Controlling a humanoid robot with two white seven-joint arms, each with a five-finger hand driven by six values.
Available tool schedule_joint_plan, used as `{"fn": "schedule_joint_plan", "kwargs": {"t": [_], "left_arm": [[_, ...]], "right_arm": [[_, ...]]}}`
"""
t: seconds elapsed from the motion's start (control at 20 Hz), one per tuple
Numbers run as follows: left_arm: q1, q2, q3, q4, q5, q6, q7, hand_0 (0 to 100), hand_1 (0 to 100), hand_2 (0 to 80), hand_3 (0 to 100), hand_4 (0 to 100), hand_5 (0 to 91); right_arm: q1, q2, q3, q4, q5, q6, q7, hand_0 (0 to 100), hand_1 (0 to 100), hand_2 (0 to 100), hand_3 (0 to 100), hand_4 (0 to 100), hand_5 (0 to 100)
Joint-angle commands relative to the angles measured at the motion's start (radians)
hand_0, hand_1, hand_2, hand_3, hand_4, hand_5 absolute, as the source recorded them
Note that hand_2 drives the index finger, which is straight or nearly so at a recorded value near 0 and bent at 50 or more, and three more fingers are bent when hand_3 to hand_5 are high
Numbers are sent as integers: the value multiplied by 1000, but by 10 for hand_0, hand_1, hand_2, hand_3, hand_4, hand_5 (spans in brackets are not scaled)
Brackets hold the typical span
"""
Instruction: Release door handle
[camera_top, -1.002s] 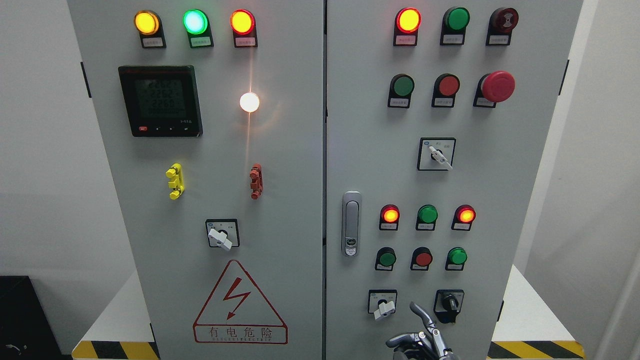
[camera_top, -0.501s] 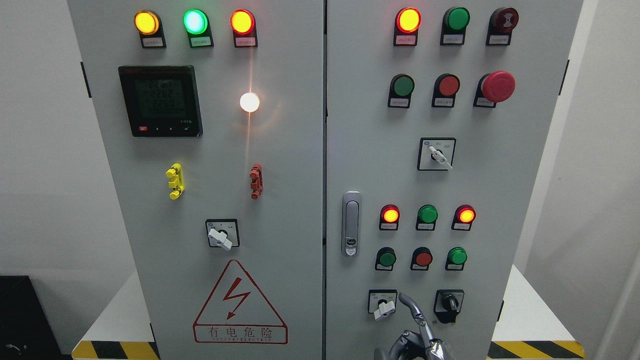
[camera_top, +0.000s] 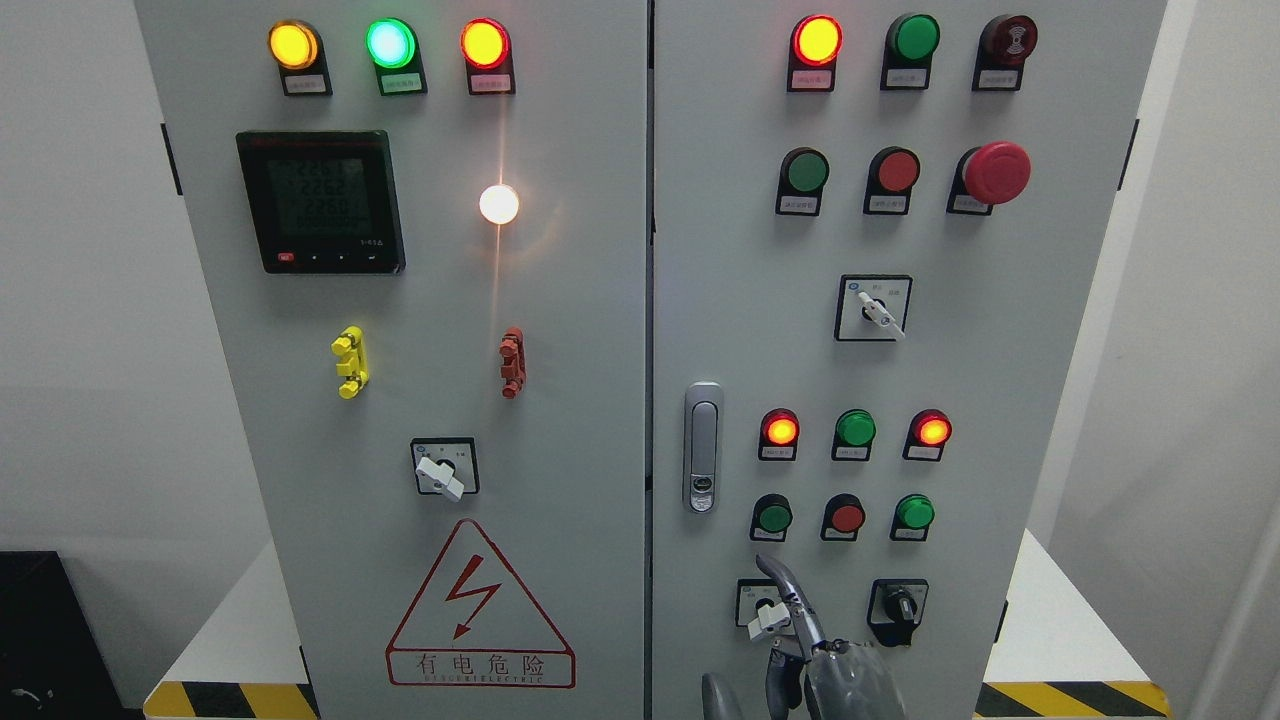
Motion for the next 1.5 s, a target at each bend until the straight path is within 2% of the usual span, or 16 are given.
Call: {"fn": "schedule_joint_plan", "kwargs": {"t": [0.0,0.15,0.35,0.55,0.7,0.95,1.1,1.25,1.45], "left_arm": [[17,0,0,0,0,0,0,120,556,0,0,0,0],[17,0,0,0,-1,0,0,120,556,0,0,0,0],[17,0,0,0,-1,0,0,120,556,0,0,0,0],[17,0,0,0,0,0,0,120,556,0,0,0,0],[17,0,0,0,0,0,0,120,556,0,0,0,0],[17,0,0,0,-1,0,0,120,556,0,0,0,0],[17,0,0,0,-1,0,0,120,556,0,0,0,0],[17,-1,0,0,0,0,0,120,556,0,0,0,0],[17,0,0,0,0,0,0,120,556,0,0,0,0]], "right_arm": [[-50,3,36,91,235,6,-40,400,238,97,1000,1000,1000],[-77,7,31,115,277,25,-66,390,235,98,1000,1000,1000],[-106,7,46,133,359,117,-69,380,232,101,1000,1000,1000],[-125,7,74,153,404,127,-71,371,227,92,1000,1000,1000],[-131,9,97,159,433,160,-83,365,216,81,1000,1000,1000],[-154,10,96,181,501,175,-86,355,211,79,1000,1000,1000],[-198,12,96,213,544,186,-85,350,209,90,1000,1000,1000],[-232,12,97,239,548,215,-83,341,208,94,1000,1000,1000],[-248,12,97,245,551,215,-82,336,206,97,1000,1000,1000]]}}
